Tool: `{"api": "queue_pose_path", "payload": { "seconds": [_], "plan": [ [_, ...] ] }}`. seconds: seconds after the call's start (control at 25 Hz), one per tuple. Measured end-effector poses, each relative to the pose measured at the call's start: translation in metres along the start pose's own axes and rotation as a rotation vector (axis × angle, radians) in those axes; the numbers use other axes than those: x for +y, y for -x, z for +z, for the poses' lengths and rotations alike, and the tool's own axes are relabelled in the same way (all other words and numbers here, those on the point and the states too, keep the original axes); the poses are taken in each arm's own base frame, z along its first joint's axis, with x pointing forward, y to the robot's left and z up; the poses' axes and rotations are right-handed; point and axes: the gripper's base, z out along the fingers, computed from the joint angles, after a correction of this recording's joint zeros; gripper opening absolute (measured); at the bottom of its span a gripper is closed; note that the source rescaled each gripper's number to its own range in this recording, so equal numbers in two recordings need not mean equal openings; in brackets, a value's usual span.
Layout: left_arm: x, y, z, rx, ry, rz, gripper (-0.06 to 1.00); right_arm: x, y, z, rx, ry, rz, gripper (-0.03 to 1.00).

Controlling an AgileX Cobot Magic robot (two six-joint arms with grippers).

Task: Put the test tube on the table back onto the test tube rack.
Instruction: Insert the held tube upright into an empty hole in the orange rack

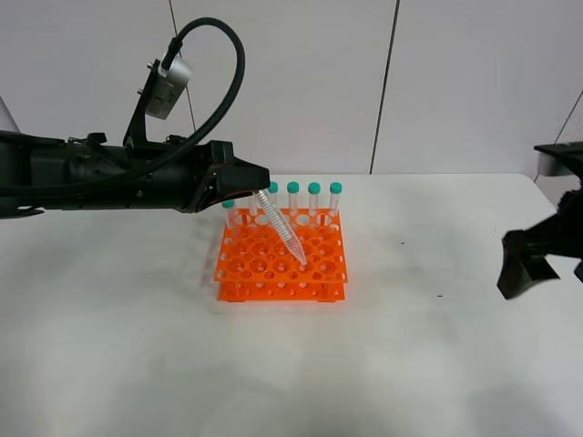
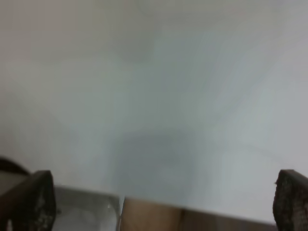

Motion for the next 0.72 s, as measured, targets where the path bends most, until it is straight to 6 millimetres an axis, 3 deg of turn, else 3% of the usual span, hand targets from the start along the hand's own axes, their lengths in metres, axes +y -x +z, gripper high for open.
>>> {"api": "queue_pose_path", "payload": {
  "seconds": [0.16, 0.36, 0.48, 0.72],
  "plan": [
    [0.000, 0.000, 0.000, 0.000, 0.000, 0.000, 0.00, 0.005, -0.062, -0.010, -0.111, -0.006, -0.005, 1.00],
    [0.000, 0.000, 0.000, 0.000, 0.000, 0.000, 0.00, 0.009, -0.120, -0.025, -0.499, -0.033, -0.017, 1.00],
    [0.000, 0.000, 0.000, 0.000, -0.001, 0.000, 0.00, 0.011, -0.149, -0.028, -0.703, -0.046, -0.024, 1.00],
    [0.000, 0.000, 0.000, 0.001, -0.001, 0.001, 0.00, 0.014, -0.190, -0.029, -0.902, -0.058, -0.035, 1.00]
  ]
}}
